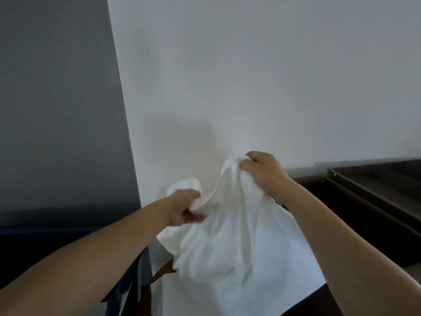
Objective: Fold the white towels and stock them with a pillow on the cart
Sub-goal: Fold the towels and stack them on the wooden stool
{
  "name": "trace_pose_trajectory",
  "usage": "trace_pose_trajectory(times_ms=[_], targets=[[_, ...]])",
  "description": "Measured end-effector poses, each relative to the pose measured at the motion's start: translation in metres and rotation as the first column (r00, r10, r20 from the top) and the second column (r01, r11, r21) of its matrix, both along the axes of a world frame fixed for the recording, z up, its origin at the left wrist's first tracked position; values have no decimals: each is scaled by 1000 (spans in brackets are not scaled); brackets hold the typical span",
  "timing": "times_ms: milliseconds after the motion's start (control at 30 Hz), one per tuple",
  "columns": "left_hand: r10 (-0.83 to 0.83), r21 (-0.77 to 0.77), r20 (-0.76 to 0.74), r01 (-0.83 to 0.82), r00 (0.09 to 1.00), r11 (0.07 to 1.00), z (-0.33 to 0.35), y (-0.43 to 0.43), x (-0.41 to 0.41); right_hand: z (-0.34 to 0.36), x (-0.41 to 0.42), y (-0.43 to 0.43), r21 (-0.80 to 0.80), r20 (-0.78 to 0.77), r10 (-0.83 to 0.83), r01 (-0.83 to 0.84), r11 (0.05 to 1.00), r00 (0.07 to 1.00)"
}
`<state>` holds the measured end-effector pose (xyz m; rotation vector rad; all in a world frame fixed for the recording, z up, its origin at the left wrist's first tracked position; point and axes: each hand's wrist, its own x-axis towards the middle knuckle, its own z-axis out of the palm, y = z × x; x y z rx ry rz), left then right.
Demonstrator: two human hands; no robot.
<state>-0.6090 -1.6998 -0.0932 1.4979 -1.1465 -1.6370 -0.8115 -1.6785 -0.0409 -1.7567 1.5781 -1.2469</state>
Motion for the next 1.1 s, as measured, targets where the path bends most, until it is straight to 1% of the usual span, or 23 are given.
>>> trace_pose_trajectory(times_ms=[33, 67, 100, 133, 167, 200, 233, 267, 300, 333, 367, 400, 433, 467, 500, 567, 633, 700, 767, 833, 900, 1000, 1100], targets=[[-183, -2, 200, 187, 963, 982, -5, 6, 3, -3, 1, -1, 12, -88, 30, -29, 1000, 996], [-374, 35, 386, 392, 843, 919, -11, 9, 5, -9, 1, -4, 27, -162, 64, -60, 998, 985], [-542, 128, 479, 555, 691, 822, -16, 11, 7, -17, 1, -7, 49, -226, 107, -99, 994, 968], [-657, 229, 506, 648, 559, 727, -23, 10, 8, -25, 1, -9, 81, -286, 154, -137, 987, 946], [-690, 283, 526, 662, 498, 694, -27, 9, 7, -34, 1, -11, 123, -334, 202, -170, 978, 921], [-648, 252, 563, 641, 513, 725, -30, 6, 5, -42, 2, -11, 169, -367, 249, -199, 965, 896], [-559, 147, 593, 604, 580, 783, -30, 3, 4, -50, 3, -10, 221, -390, 296, -223, 949, 872], [-467, 5, 564, 563, 681, 826, -29, 0, 2, -58, 5, -8, 269, -394, 339, -245, 931, 854], [-444, -95, 450, 536, 775, 839, -26, -2, 1, -64, 8, -6, 301, -385, 366, -260, 918, 847], [-475, -131, 288, 526, 832, 841, -24, -5, 0, -69, 11, -6, 305, -369, 369, -264, 915, 853], [-511, -127, 178, 535, 841, 835, -25, -6, 0, -73, 13, -5, 283, -347, 357, -266, 921, 867], [-557, -111, 151, 574, 817, 811, -27, -5, -1, -76, 14, -7, 248, -320, 333, -261, 933, 887], [-602, -91, 159, 618, 783, 781, -29, -2, -3, -78, 14, -9, 205, -286, 304, -251, 946, 909], [-607, -79, 180, 626, 774, 775, -33, 1, -6, -80, 13, -10, 161, -243, 263, -228, 960, 934], [-571, -97, 185, 593, 800, 799, -37, 4, -9, -83, 11, -10, 118, -189, 212, -192, 974, 959], [-421, -171, 143, 442, 896, 881, -35, 13, -16, -89, 3, -12, 11, -122, 105, -105, 994, 987], [-251, -228, 40, 254, 967, 940, -34, 11, -18, -94, -4, -11, -64, -88, 47, -53, 997, 995], [-135, -219, -85, 113, 987, 969, -31, 4, -17, -97, -10, -9, -8, 52, 64, -63, 998, 997], [-85, -195, -140, 57, 986, 979, -28, 1, -16, -100, -9, -8, 124, 137, 122, -139, 983, 983], [-99, -189, -151, 70, 984, 980, -32, 2, -16, -108, -5, -6, 211, 121, 176, -199, 957, 977], [-137, -179, -163, 108, 977, 978, -38, 4, -16, -115, 2, -4, 210, 100, 181, -199, 957, 978], [-159, -151, -199, 130, 967, 980, -40, 9, -13, -121, 8, -2, 143, 74, 109, -119, 983, 991], [-202, -82, -239, 188, 950, 979, -41, 13, -9, -131, 14, 5, 42, 20, 111, -111, 993, 994]])
